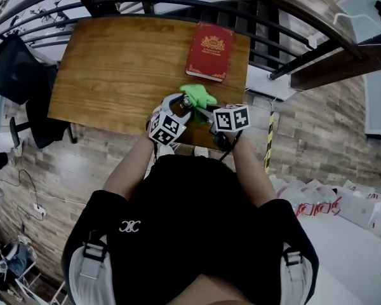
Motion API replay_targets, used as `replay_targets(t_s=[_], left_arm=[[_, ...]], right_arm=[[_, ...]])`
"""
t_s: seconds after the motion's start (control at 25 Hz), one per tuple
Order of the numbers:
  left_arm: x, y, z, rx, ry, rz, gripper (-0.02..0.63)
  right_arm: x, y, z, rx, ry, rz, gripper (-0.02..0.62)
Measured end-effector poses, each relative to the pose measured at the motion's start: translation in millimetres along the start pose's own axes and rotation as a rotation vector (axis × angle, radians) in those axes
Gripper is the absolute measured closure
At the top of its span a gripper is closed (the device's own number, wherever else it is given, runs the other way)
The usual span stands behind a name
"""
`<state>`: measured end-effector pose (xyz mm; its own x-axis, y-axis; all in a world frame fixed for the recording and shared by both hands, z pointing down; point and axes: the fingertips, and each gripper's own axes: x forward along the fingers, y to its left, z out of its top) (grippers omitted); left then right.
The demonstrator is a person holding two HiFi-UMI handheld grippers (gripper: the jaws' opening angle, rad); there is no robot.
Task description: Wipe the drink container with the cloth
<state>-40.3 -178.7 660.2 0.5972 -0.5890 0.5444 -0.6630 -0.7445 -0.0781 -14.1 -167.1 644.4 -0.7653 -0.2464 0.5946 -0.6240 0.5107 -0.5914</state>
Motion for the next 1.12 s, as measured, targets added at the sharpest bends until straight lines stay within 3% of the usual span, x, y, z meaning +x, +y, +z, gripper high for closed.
replay_targets(t_s=[0.28,0.72,1.12], left_arm=[[3,5,1,-0.026,0.000,-0.003,0.310],[4,16,1,-0.131,-0.025,0.002,0.310],[7,28,-6,-0.166,-0.021,0.029,0.310]], right_arm=[[-1,-14,-3,0.069,-0.023,-0.024,0.534],[24,-38,-50,0.077,0.136,-0.097,0.534],[32,-83,-42,0.057,0.156,-0.301,0.534]])
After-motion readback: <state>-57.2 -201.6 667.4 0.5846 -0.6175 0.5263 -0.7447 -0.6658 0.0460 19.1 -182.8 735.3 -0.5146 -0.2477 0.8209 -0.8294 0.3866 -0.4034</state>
